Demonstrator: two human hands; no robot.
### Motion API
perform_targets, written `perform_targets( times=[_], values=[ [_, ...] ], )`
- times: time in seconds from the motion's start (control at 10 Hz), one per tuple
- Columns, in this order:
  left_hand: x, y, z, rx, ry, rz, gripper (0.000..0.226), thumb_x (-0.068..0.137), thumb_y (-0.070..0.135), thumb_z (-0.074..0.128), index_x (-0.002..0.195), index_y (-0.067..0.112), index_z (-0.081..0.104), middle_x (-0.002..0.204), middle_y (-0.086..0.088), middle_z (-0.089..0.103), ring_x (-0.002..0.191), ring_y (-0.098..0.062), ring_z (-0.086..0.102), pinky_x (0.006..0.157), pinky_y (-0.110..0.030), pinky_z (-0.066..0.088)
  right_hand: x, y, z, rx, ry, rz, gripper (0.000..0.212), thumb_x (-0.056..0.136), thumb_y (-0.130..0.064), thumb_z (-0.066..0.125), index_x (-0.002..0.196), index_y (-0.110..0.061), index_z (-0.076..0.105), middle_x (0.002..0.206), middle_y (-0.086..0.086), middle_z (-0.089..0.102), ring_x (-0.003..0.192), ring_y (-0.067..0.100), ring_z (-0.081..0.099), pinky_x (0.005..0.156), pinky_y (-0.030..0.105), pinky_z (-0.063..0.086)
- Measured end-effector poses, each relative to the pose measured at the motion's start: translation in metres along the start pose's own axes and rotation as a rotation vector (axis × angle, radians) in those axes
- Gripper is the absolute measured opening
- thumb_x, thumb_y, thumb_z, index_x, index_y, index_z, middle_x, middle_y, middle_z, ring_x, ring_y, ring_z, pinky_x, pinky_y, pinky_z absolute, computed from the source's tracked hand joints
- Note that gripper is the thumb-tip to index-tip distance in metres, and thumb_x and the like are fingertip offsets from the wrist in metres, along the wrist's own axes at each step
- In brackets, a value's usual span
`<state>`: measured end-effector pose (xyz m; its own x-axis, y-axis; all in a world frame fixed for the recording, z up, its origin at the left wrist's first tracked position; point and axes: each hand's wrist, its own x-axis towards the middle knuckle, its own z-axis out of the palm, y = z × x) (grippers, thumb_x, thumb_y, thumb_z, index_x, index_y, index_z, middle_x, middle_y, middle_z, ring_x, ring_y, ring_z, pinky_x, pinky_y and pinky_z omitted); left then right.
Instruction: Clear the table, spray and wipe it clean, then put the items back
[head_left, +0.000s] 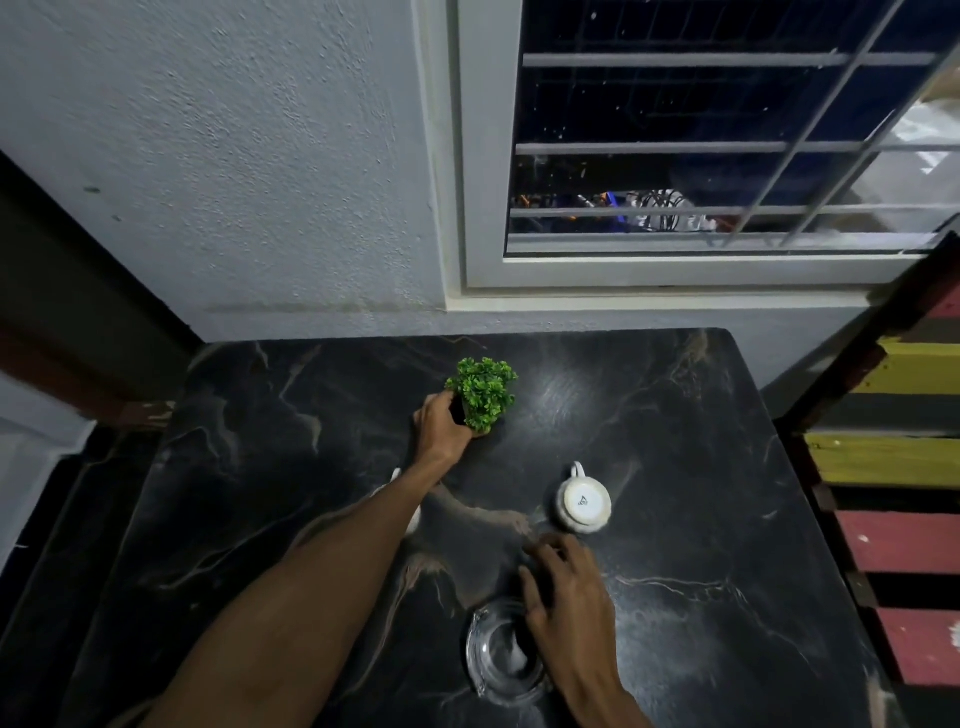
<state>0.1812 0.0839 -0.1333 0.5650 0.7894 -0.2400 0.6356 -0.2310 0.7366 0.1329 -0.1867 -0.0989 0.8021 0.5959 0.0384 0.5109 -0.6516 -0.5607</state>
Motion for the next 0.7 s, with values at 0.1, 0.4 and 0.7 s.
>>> perform_targets(
  times=[0.1, 0.4, 0.7],
  values=[
    [0.0, 0.002, -0.005, -0.023, -0.009, 0.021, 0.07, 0.052, 0.025, 0.1, 0.114, 0.013, 0.071, 0.118, -0.014, 0.073, 0.112, -0.031, 0.067, 0.097, -0.041, 0.054, -0.002, 0.004, -0.003, 0.006, 0.0, 0.017, 0.023, 0.081, -0.025, 0.073, 0.104, -0.025, 0.068, 0.111, -0.008, 0.057, 0.1, 0.015, 0.056, 0.067, 0.027, 0.055],
    [-0.035, 0.015, -0.039, -0.166, -0.051, 0.075, 0.079, 0.067, -0.011, 0.086, 0.136, 0.007, 0.054, 0.127, -0.01, 0.066, 0.116, -0.017, 0.059, 0.092, -0.024, 0.045, -0.014, 0.001, -0.021, 0.012, 0.0, -0.003, 0.025, 0.087, -0.025, 0.067, 0.112, -0.024, 0.066, 0.117, -0.007, 0.058, 0.102, 0.015, 0.055, 0.075, 0.029, 0.054],
    [-0.114, 0.02, -0.095, -0.133, 0.036, 0.196, 0.075, 0.079, -0.009, 0.069, 0.144, 0.02, 0.048, 0.15, -0.005, 0.049, 0.139, -0.022, 0.045, 0.115, -0.042, 0.043, -0.013, -0.011, -0.067, 0.026, -0.032, -0.039, 0.033, 0.091, -0.026, 0.062, 0.123, -0.023, 0.063, 0.123, -0.004, 0.058, 0.107, 0.017, 0.052, 0.083, 0.03, 0.048]
  ],
)
